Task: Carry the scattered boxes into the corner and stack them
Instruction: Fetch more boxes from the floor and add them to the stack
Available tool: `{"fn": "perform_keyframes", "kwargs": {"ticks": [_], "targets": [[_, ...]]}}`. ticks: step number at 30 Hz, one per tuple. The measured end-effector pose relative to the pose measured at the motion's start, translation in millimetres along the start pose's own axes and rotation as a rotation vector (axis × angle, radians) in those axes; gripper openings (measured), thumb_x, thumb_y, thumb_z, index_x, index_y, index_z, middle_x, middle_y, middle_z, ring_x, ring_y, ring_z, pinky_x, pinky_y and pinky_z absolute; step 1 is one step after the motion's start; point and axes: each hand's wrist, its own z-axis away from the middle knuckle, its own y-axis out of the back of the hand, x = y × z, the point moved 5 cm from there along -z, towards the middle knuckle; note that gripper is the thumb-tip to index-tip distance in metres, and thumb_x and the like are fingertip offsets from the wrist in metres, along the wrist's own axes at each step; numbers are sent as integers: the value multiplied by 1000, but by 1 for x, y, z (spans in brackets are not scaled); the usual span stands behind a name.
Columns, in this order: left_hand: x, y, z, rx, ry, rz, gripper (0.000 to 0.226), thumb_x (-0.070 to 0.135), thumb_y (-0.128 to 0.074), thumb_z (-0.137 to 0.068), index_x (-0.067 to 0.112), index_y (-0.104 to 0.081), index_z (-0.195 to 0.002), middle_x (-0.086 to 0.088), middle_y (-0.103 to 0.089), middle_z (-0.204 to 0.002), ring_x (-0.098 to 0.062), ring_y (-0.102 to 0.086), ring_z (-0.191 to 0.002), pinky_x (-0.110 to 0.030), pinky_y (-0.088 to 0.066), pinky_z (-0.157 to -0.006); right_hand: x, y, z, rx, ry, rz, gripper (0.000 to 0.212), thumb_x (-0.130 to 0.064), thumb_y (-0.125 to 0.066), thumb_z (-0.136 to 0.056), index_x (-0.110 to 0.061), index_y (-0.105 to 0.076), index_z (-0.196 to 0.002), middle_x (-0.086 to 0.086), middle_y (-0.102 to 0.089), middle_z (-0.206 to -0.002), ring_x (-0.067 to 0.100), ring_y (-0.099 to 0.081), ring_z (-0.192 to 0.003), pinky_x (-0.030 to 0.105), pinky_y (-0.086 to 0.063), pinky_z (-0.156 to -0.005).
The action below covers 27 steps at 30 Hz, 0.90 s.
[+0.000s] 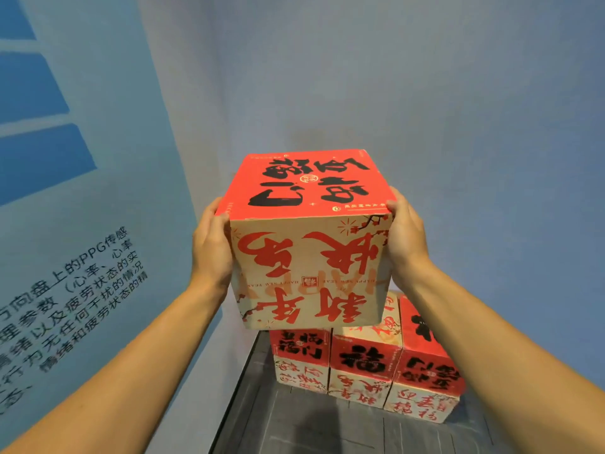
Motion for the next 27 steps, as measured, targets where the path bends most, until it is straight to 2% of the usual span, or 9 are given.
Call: {"fn": "perform_keyframes", "kwargs": {"ticks": [4, 8, 12, 15, 17, 19, 23, 25, 27], "targets": [[-46, -21, -56, 23, 38, -40, 33, 18, -41, -110, 24, -63, -133, 8, -73, -114, 9, -70, -86, -11, -52, -68, 35, -21, -64, -13, -35, 57, 40, -28, -32, -110, -31, -72, -107, -11, -78, -85, -1, -71, -74, 19, -52, -60], [-95, -40, -108, 12, 58, -59, 36, 17, -39, -111, 20, -61, -139, 5, -73, -119, 6, -70, -90, -12, -52, -69, 72, -43, -123, -22, -69, 64, 41, -25, -32, -112, -37, -70, -117, -8, -80, -96, 0, -74, -80, 14, -53, -60], [-154, -52, -141, 21, 69, -58, 36, 15, -39, -111, 21, -61, -139, 12, -71, -121, 10, -67, -96, -9, -50, -75, 118, -58, -163, 10, -88, 54, 42, -20, -31, -112, -39, -68, -119, -16, -79, -92, -4, -72, -77, 12, -51, -60], [-205, -58, -165, 35, 96, -62, 38, 14, -38, -111, 21, -59, -142, 11, -69, -127, 9, -66, -102, -9, -50, -78, 164, -74, -194, 15, -126, 52, 42, -22, -33, -112, -35, -63, -138, -11, -78, -113, 1, -73, -92, 12, -52, -64], [-230, -62, -174, 46, 123, -54, 38, 11, -37, -110, 19, -58, -142, 12, -68, -127, 8, -66, -106, -9, -50, -80, 193, -80, -208, 11, -156, 48, 43, -23, -35, -112, -32, -57, -147, -4, -75, -125, 7, -73, -103, 15, -54, -69], [-250, -65, -181, 60, 134, -61, 39, 9, -36, -110, 19, -57, -142, 14, -67, -128, 9, -65, -109, -10, -50, -84, 215, -83, -220, 11, -167, 44, 43, -26, -36, -111, -33, -55, -149, -5, -74, -129, 11, -72, -112, 23, -58, -81], [-292, -73, -190, 66, 163, -85, 40, 7, -37, -110, 20, -56, -144, 14, -66, -132, 9, -63, -114, -13, -51, -89, 258, -87, -245, 8, -205, 12, 42, -29, -38, -113, -36, -53, -151, -6, -74, -129, 13, -73, -113, 29, -61, -89], [-312, -78, -191, 79, 183, -90, 40, 5, -36, -110, 20, -55, -142, 15, -65, -130, 10, -63, -113, -12, -50, -88, 281, -89, -254, 2, -211, 17, 42, -30, -37, -113, -37, -53, -151, -8, -71, -134, 12, -69, -120, 40, -58, -103], [-335, -82, -192, 86, 182, -98, 42, 2, -35, -108, 17, -55, -142, 15, -64, -129, 12, -62, -111, -10, -48, -88, 307, -88, -258, 6, -210, 19, 42, -31, -36, -114, -38, -53, -151, -12, -68, -139, 10, -64, -128, 44, -51, -111]]}}
